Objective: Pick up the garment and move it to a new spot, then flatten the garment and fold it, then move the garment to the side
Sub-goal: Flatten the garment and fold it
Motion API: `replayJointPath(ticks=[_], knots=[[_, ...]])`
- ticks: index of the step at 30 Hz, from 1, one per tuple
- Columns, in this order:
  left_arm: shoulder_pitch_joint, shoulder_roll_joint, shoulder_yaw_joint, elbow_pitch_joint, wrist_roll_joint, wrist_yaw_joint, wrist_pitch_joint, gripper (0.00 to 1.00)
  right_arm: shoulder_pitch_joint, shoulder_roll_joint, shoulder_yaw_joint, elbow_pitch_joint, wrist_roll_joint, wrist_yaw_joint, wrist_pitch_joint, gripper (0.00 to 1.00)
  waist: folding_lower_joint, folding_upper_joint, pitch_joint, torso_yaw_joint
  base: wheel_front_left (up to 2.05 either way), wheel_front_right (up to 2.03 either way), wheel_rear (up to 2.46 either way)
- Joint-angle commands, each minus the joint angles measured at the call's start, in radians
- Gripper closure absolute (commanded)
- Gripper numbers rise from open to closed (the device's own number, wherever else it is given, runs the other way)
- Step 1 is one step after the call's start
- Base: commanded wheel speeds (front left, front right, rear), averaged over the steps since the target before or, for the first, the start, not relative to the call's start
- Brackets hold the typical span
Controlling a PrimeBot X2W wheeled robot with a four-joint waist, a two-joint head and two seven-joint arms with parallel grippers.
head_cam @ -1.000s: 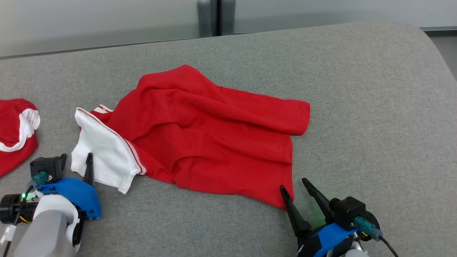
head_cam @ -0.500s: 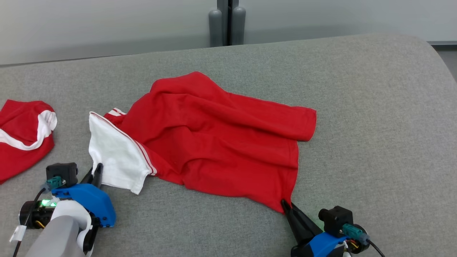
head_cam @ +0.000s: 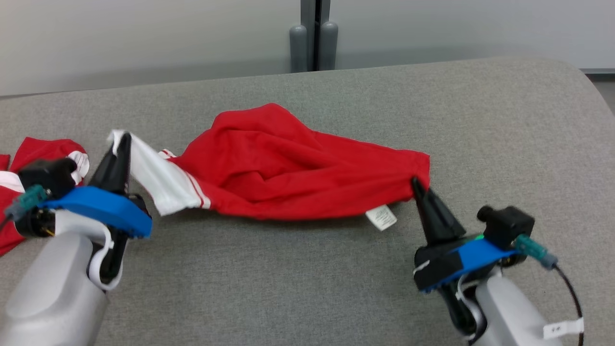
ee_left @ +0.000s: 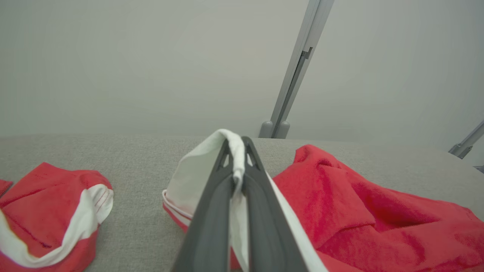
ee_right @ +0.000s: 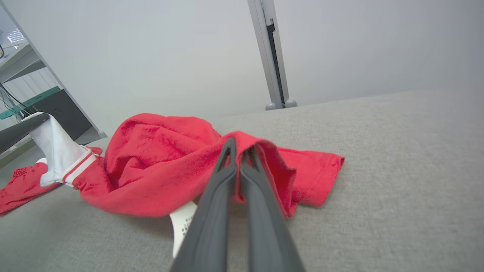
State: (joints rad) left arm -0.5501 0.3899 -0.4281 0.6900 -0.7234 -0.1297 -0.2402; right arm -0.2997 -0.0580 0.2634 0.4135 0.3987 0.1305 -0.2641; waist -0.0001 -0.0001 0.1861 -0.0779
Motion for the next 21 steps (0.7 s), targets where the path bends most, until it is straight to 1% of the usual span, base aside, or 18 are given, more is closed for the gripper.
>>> replayJointPath(ticks=[1,2,4,7,8,13,15,18,21], knots=[[-0.048,0.011,0.010,-0.030,-0.017,-0.001,0.007,1.00,-0.062,-0.018,-0.016,-0.012,0.006,0.000,-0.001,1.00,0.0001,0.0001,0.006,0.003,0.00,0.00,0.00],[-0.100,0.016,0.013,-0.067,-0.030,-0.001,0.031,1.00,-0.133,-0.029,-0.024,-0.014,0.016,0.000,-0.001,1.00,0.0001,0.0001,0.016,0.004,0.00,0.00,0.00],[-0.168,0.022,0.019,-0.095,-0.038,-0.001,0.057,1.00,-0.219,-0.048,-0.027,-0.005,0.027,0.000,-0.001,1.00,0.0001,0.0001,0.033,0.003,0.00,0.00,0.00],[-0.288,0.011,0.047,-0.105,-0.068,0.003,0.105,1.00,-0.381,-0.067,-0.020,0.033,0.058,0.000,0.005,1.00,0.0001,0.0001,0.071,-0.002,0.00,0.00,0.00],[-0.339,0.015,0.052,-0.104,-0.068,0.009,0.117,1.00,-0.443,-0.072,-0.018,0.050,0.073,0.000,0.013,1.00,0.0001,0.0001,0.087,-0.006,0.00,0.00,0.00],[-0.593,-0.006,0.075,-0.053,-0.066,0.032,0.164,1.00,-0.729,-0.093,-0.034,0.169,0.180,0.000,0.057,1.00,0.0001,0.0001,0.164,-0.015,0.00,0.00,0.00],[-0.703,-0.007,0.075,-0.024,-0.049,0.038,0.170,1.00,-0.843,-0.099,-0.043,0.226,0.210,0.000,0.070,1.00,0.0001,0.0001,0.192,-0.020,0.00,0.00,0.00],[-0.859,-0.021,0.061,0.028,-0.025,0.033,0.183,1.00,-0.996,-0.115,-0.055,0.318,0.243,0.000,0.082,1.00,0.0001,0.0001,0.219,-0.026,0.00,0.00,0.00],[-1.017,-0.048,0.046,0.072,-0.006,0.027,0.169,1.00,-1.127,-0.135,-0.062,0.397,0.255,0.000,0.075,1.00,0.0001,0.0001,0.235,-0.025,0.00,0.00,0.00]])
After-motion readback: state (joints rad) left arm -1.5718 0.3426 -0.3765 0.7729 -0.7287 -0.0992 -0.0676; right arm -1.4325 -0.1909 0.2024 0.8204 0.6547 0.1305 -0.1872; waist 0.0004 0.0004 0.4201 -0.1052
